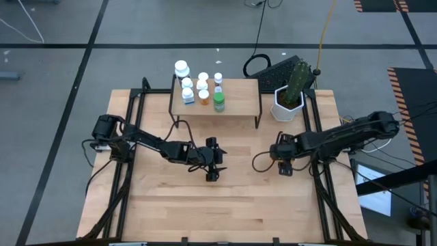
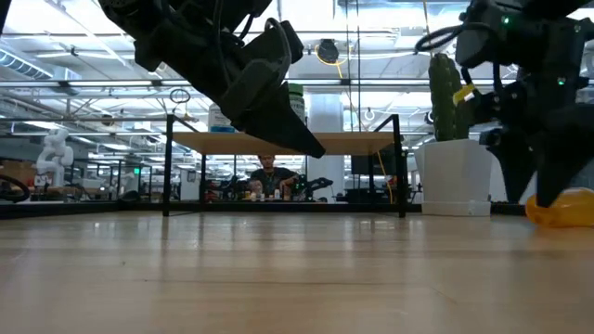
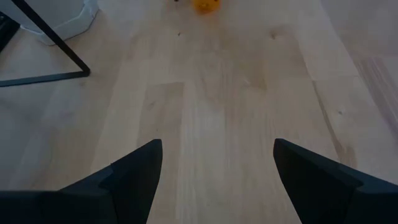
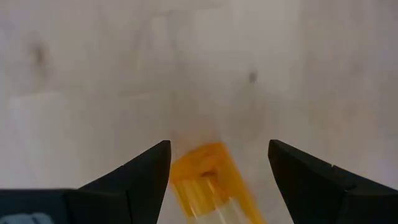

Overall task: Pick and place medicine bottles onto shelf by color
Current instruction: Put the orange pill bottle on the shelf

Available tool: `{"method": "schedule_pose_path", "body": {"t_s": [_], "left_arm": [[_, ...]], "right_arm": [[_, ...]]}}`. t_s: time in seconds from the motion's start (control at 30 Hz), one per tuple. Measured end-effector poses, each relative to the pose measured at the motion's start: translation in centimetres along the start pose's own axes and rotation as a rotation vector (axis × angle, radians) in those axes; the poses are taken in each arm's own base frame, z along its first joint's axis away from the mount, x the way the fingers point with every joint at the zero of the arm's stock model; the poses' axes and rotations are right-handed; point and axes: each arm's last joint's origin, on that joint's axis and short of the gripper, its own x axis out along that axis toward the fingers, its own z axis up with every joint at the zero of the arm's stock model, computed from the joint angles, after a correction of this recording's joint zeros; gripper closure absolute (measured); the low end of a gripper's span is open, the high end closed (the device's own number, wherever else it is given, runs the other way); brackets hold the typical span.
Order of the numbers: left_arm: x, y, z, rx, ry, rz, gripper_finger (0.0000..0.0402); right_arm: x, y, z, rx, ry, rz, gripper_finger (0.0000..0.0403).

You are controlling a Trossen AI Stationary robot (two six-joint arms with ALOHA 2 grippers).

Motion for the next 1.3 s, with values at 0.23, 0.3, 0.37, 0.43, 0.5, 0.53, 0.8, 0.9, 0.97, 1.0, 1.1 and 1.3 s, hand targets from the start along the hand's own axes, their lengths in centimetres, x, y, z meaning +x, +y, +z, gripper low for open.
{"method": "schedule_pose_path", "body": {"t_s": [0.23,0.3,0.37,0.43,0.5,0.53,0.8,0.9,0.97,1.0,1.1,1.3], "left_arm": [[0.0,0.0,-0.1,0.009,0.006,0.0,0.0094],[0.0,0.0,-0.1,0.019,0.005,0.0,0.0094],[0.0,0.0,-0.1,0.025,0.005,0.0,0.0094],[0.0,0.0,-0.1,0.025,0.006,0.0,0.0094],[0.0,0.0,-0.1,0.026,0.006,-0.001,0.0094],[0.0,0.0,-0.1,0.026,0.007,0.0,0.0094],[0.0,0.0,-0.2,0.027,0.016,-0.001,0.0094],[0.0,0.0,-0.2,0.027,0.017,-0.001,0.0094],[0.0,0.0,-0.2,0.026,0.016,-0.001,0.0094],[0.0,0.0,-0.1,0.025,0.014,-0.001,0.0094],[0.0,0.0,-0.1,0.023,0.013,-0.001,0.0094],[0.0,0.0,-0.2,0.023,0.017,-0.001,0.0094]], "right_arm": [[0.0,0.3,0.5,-0.012,0.043,0.017,0.014],[-0.7,0.4,1.2,-0.011,0.019,0.023,0.014],[-1.5,0.5,1.5,-0.022,0.029,0.022,0.014],[-2.1,0.4,1.5,-0.031,0.081,0.009,0.014],[-2.3,0.2,1.0,-0.038,0.15,-0.013,0.014],[-2.3,0.1,0.8,-0.04,0.173,-0.02,0.014],[-1.1,0.0,0.1,-0.07,0.201,-0.034,0.014],[-0.8,0.0,0.2,-0.068,0.21,-0.058,0.014],[-0.5,0.0,0.3,-0.071,0.232,-0.063,0.014],[-0.3,0.1,0.3,-0.072,0.244,-0.066,0.014],[0.4,0.2,0.4,-0.08,0.283,-0.072,0.014],[1.4,0.5,0.9,-0.068,0.299,-0.052,0.014]]}}
